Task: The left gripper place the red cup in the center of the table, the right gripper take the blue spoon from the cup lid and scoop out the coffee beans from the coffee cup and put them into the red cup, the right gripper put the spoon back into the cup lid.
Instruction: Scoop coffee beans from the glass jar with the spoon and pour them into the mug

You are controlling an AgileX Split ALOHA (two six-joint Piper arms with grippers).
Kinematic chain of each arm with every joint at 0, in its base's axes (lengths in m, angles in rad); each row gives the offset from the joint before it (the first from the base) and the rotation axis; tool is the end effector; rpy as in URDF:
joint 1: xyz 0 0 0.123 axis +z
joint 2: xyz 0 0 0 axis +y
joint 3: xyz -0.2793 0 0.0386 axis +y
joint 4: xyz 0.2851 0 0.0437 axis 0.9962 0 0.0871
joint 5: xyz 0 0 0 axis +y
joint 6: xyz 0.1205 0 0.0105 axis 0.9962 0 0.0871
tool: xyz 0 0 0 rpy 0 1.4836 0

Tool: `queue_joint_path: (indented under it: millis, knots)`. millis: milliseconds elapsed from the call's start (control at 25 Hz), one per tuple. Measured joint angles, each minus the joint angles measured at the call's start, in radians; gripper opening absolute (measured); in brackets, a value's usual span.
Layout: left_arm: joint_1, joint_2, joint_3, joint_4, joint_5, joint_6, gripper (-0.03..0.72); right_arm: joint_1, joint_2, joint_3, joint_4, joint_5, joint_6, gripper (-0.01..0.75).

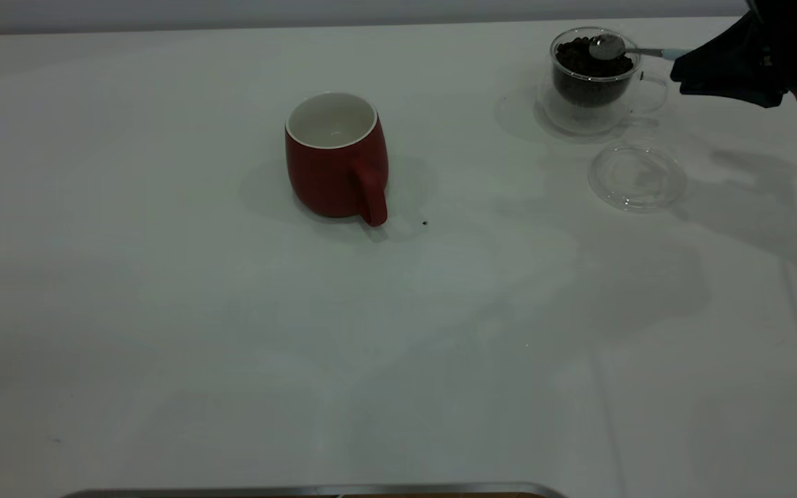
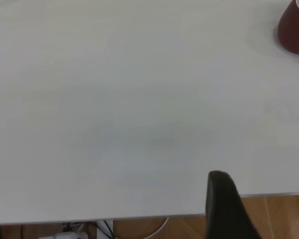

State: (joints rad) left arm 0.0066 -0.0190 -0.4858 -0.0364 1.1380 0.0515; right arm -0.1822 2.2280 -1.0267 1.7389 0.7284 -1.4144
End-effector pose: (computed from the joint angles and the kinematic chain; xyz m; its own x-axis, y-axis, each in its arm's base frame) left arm 0.0518 -0.0037 0.2696 -0.5179 0.0328 -0.8548 0.0404 0.9991 0.0138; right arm 0.4046 0.0062 -0.0046 -0.8367 0.4387 -0.3278 0.0862 0.6966 0.7123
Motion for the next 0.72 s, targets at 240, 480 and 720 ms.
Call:
queue_joint_path:
  millis: [240,480,720]
  knots:
    - [0.000,0.000,0.000,0.000,0.000,0.000,0.451,0.003,0.000,-0.004,-0.002,-0.069,-0.001,0.099]
    - [0.000,0.000,0.000,0.000,0.000,-0.001,0.451,0.004,0.000,-0.004,0.013,-0.091,-0.014,0.099]
    - [0.000,0.000,0.000,0.000,0.000,-0.002,0.451,0.049,0.000,-0.023,0.014,-0.113,-0.015,0.099]
